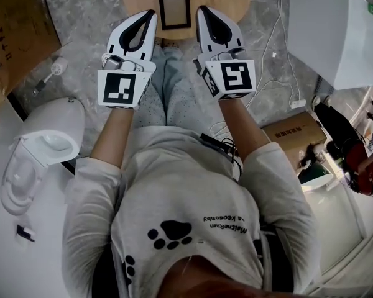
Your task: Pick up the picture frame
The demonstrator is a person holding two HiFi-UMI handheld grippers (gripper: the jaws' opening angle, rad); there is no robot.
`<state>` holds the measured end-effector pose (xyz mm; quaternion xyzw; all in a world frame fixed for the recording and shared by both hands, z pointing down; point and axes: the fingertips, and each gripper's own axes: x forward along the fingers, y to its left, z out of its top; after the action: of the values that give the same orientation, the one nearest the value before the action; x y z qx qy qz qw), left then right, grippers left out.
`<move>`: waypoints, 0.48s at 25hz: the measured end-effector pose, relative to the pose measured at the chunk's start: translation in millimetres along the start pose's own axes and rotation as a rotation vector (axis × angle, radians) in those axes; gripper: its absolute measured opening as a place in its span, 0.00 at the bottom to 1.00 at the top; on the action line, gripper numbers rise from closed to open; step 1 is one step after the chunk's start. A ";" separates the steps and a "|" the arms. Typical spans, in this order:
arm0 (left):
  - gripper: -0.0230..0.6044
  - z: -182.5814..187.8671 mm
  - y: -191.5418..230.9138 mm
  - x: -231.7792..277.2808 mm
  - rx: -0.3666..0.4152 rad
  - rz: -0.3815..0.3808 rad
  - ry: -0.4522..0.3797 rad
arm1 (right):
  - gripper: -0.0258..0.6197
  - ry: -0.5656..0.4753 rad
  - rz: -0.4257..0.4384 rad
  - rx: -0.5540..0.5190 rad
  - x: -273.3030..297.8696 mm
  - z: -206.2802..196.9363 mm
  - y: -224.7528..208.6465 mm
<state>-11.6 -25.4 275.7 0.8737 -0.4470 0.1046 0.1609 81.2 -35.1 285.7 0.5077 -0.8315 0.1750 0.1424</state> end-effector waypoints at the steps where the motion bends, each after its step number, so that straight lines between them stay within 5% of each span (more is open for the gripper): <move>1: 0.05 -5.0 0.9 0.7 0.001 0.000 0.005 | 0.05 0.004 0.000 -0.001 2.2 -4.7 -0.8; 12: 0.05 -47.2 4.8 10.9 -0.018 0.016 0.030 | 0.05 0.044 0.001 0.015 16.9 -52.7 -9.1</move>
<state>-11.0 -18.5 323.8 0.8669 -0.4525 0.1148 0.1747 84.9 -29.4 341.4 0.5044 -0.8270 0.1925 0.1569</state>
